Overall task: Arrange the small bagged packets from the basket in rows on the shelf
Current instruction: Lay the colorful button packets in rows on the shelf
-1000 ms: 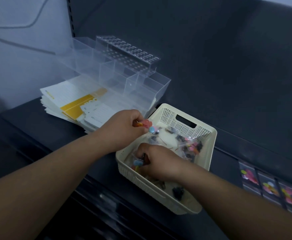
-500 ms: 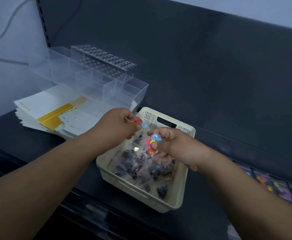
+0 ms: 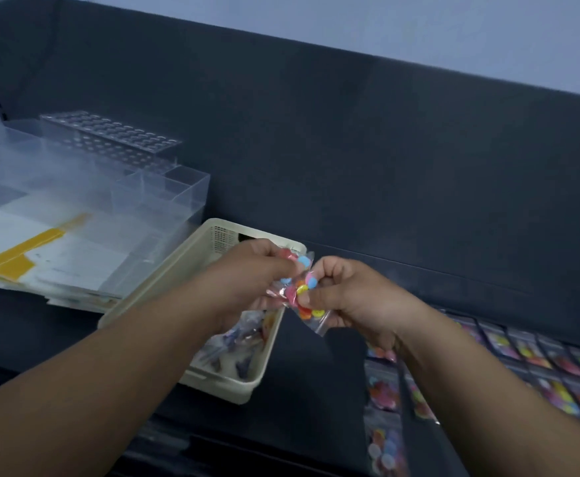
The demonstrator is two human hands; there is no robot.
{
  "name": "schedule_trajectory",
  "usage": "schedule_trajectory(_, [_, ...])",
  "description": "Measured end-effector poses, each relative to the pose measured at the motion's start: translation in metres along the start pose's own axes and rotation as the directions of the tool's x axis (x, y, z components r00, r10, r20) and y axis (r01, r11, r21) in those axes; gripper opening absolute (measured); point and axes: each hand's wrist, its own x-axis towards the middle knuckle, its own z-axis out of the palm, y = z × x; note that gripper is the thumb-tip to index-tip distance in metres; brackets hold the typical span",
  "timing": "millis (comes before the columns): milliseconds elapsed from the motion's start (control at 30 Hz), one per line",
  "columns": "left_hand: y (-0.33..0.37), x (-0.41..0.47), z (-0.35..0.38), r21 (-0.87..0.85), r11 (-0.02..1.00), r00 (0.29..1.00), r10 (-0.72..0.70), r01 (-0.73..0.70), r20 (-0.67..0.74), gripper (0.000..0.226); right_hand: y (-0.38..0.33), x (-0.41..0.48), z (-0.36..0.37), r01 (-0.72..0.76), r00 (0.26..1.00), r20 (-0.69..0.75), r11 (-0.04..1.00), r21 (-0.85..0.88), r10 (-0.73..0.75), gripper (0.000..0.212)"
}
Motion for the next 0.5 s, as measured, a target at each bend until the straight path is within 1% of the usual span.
schedule_trajectory(67, [0.001, -0.004, 0.022, 0.059, 0.998, 0.999, 0.023, -0.025, 0.035, 0.016, 0.003, -0.016, -0.015, -0.005, 1.0, -0.007, 0.997, -0.075, 0.004, 0.025])
schedule_trajectory(100, [0.001, -0.005, 0.033, 0.084, 0.996, 0.999, 0.028, -0.031, 0.038, 0.019, 0.005, -0.025, -0.023, -0.008, 0.999, -0.034, 0.996, -0.092, 0.005, 0.027])
schedule_trajectory(133, [0.001, -0.006, 0.044, 0.097, 0.995, 0.999, 0.027, -0.031, 0.034, 0.02, 0.008, -0.032, -0.031, -0.004, 0.997, -0.075, 0.997, -0.072, -0.001, 0.029])
schedule_trajectory(233, [-0.001, -0.009, 0.076, 0.09, 0.996, 1.0, 0.003, -0.005, 0.028, 0.021, 0.021, -0.054, -0.059, 0.04, 0.97, -0.243, 0.989, 0.143, -0.004, 0.03])
schedule_trajectory(300, [-0.005, -0.011, 0.097, 0.092, 0.995, 0.998, -0.032, 0.026, 0.06, 0.02, 0.03, -0.069, -0.074, 0.072, 0.952, -0.307, 0.973, 0.219, -0.001, 0.028])
schedule_trajectory(400, [-0.011, -0.016, 0.128, 0.072, 0.994, 0.987, -0.087, 0.077, 0.138, 0.015, 0.044, -0.089, -0.093, 0.091, 0.949, -0.315, 0.974, 0.206, -0.022, 0.025])
schedule_trajectory(500, [-0.017, -0.02, 0.155, 0.006, 0.993, 0.984, -0.115, 0.115, 0.136, 0.012, 0.05, -0.11, -0.11, 0.08, 0.956, -0.292, 0.989, 0.123, -0.04, 0.027])
